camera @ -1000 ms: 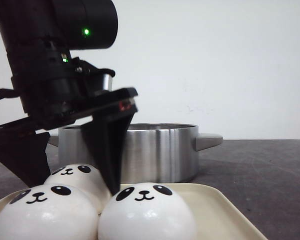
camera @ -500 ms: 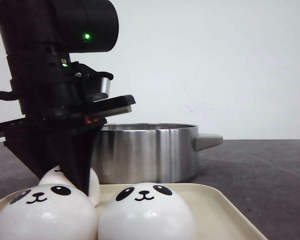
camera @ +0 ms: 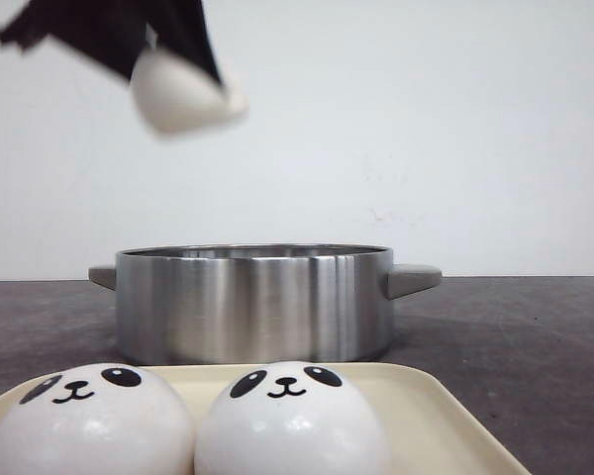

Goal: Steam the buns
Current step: 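Carry the bun with the left gripper into the pot and open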

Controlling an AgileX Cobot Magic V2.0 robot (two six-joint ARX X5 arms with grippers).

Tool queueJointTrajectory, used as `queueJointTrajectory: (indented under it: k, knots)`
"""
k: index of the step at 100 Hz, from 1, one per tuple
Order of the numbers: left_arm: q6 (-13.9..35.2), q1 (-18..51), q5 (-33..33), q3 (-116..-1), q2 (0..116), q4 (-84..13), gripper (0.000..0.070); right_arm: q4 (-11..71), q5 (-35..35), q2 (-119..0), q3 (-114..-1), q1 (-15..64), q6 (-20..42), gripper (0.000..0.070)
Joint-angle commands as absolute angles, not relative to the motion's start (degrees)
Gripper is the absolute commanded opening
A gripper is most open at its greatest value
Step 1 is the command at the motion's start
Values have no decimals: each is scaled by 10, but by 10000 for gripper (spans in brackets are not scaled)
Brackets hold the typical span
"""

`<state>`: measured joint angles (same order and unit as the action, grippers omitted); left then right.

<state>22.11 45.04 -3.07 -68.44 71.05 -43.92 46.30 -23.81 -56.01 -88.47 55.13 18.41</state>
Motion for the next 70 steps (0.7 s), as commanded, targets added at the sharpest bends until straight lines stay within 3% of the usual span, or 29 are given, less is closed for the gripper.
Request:
queueJointTrajectory:
  k: [1, 31, 70]
  knots:
    - [175, 437, -25, -721, 734, -438, 0, 460, -239, -565, -894, 558, 188, 4]
    - [106, 350, -25, -848, 885, -441, 0, 464, -240, -565, -894, 558, 189, 4]
    - [101, 302, -25, -877, 1059, -362, 0, 472, -241, -569, -894, 558, 191, 4]
